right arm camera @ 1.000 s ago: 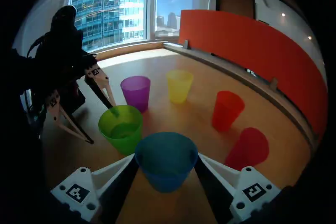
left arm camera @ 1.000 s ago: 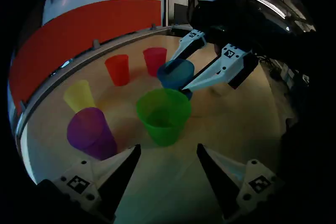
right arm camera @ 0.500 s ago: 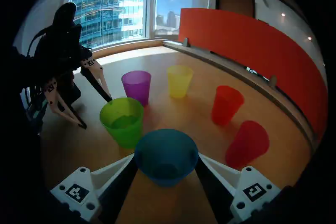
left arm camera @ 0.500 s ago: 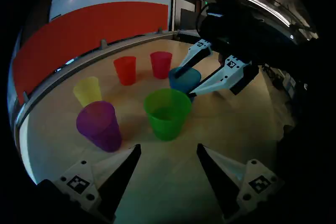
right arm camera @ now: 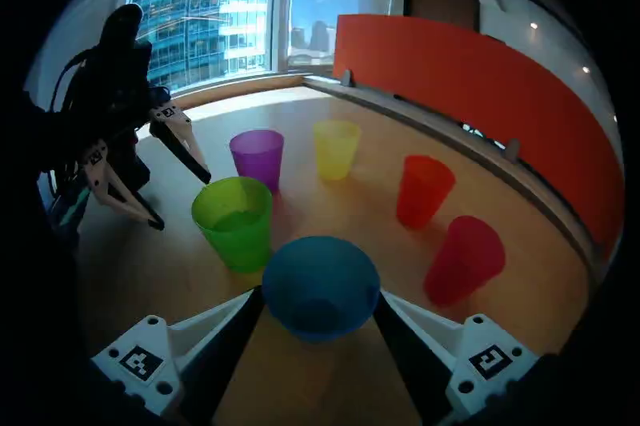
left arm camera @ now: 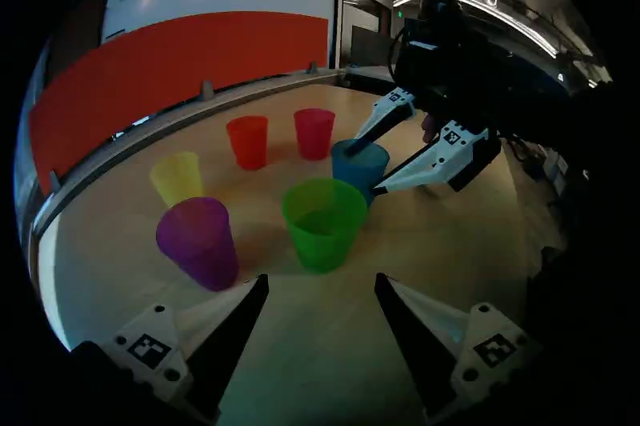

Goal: Pour water

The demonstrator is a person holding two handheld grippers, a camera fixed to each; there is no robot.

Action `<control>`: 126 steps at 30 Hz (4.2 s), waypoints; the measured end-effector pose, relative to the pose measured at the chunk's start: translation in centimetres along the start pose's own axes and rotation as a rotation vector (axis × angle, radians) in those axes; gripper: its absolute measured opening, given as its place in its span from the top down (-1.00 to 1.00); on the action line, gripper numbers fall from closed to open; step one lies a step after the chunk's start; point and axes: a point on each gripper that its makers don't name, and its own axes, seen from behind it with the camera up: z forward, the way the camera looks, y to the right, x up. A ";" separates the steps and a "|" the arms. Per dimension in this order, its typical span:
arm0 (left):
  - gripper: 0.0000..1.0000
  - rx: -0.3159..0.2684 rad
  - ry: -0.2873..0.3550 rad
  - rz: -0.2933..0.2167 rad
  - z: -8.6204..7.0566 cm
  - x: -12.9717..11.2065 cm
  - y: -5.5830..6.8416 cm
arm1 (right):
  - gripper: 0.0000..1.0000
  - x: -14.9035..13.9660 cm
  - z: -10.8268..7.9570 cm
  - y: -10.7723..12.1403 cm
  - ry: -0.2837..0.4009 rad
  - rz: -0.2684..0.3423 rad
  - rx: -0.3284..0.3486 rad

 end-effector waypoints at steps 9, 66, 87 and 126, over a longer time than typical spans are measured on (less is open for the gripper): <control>-0.98 0.062 0.049 -0.031 -2.4 0.4 -1.3 | -1.00 -0.8 -3.0 0.0 0.013 0.033 -0.039; -0.98 0.782 0.530 -0.175 -16.7 5.8 -13.5 | -1.00 6.9 -19.0 12.5 0.558 0.283 -0.906; -0.98 0.992 0.584 -0.124 -20.2 5.4 -15.2 | -1.00 8.2 -21.5 11.9 0.637 0.307 -0.957; -0.98 0.946 0.566 -0.262 -14.0 0.4 -17.6 | -0.99 9.2 -22.1 11.4 0.630 0.334 -0.968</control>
